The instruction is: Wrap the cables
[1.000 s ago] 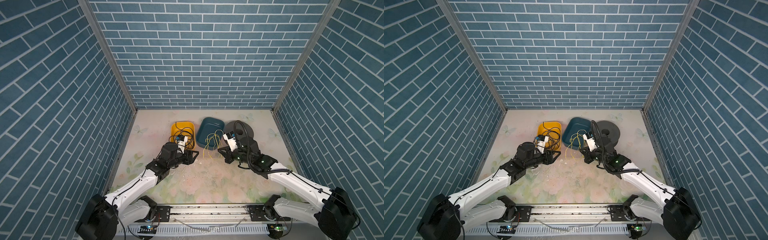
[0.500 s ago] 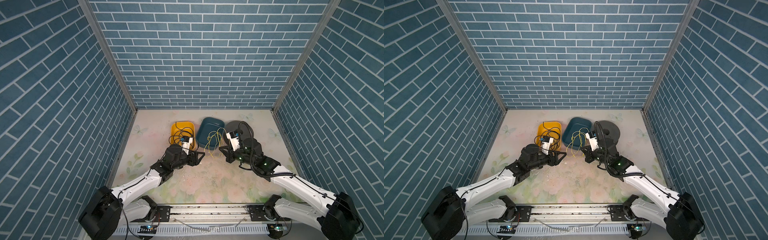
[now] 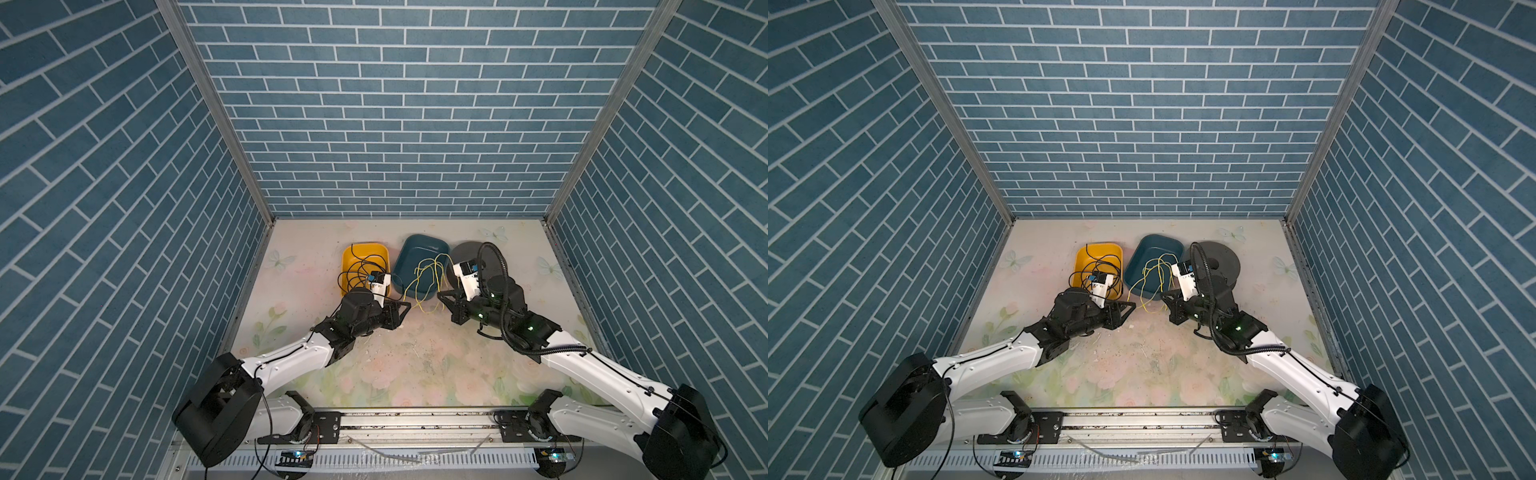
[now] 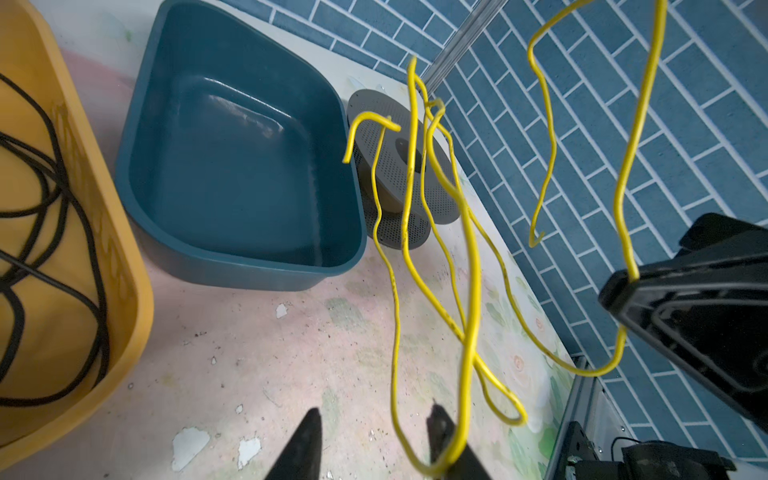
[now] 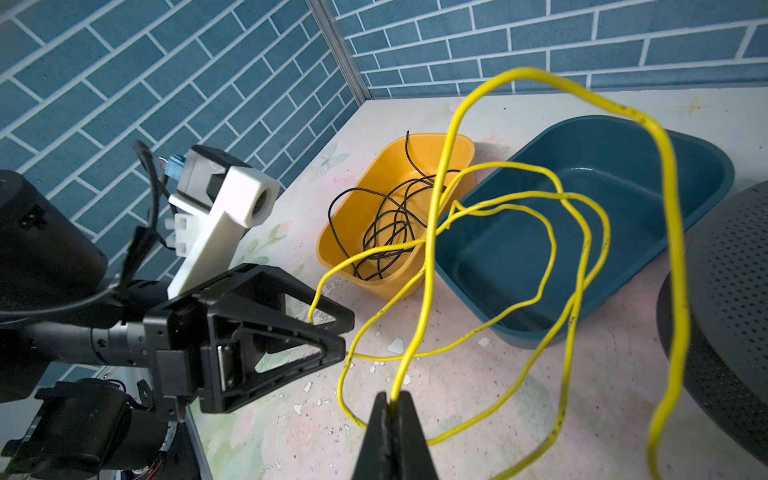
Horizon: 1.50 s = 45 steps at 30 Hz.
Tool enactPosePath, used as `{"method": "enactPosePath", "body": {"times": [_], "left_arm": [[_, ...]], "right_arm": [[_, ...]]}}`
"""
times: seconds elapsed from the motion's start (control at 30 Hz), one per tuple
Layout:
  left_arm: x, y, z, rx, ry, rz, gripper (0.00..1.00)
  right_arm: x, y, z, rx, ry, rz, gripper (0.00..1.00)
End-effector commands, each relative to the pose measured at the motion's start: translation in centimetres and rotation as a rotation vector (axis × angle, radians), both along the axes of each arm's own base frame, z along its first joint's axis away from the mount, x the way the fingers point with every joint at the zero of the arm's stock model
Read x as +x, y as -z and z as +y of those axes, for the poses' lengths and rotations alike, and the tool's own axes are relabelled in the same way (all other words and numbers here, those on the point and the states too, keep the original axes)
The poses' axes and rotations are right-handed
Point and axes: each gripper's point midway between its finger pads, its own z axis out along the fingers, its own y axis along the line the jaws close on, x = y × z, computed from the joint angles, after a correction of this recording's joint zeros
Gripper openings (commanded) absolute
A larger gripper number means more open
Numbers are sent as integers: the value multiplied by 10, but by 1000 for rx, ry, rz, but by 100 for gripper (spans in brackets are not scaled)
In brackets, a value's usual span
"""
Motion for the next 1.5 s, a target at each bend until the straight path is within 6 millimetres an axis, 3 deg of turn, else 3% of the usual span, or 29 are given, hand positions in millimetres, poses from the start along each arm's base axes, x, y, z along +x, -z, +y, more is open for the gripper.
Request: {"method": "enactPosePath", "body": {"times": [0.0, 0.3, 0.53, 0.73, 1.17, 1.33, 1.47], "left_arm": [[10, -19, -2, -13, -28, -60, 33], [14, -30, 9, 20, -74, -94, 0], [6, -48, 42, 124, -130, -101, 0], [-4, -59, 76, 115, -168, -71, 0], [-17, -67, 144, 285, -301, -11, 0], [-20, -65, 155, 363, -315, 25, 0], [-22, -65, 166, 382, -340, 42, 0]], "right_arm": [[-1, -4, 0, 27, 8, -8, 0], [0, -1, -3, 12, 25, -6, 0], [2, -4, -15, 24, 86, -23, 0], [6, 1, -31, -31, 161, -27, 0], [22, 4, -86, -58, 354, 28, 0], [23, 1, -106, -64, 395, 67, 0], [26, 4, -135, -85, 508, 103, 0]]}}
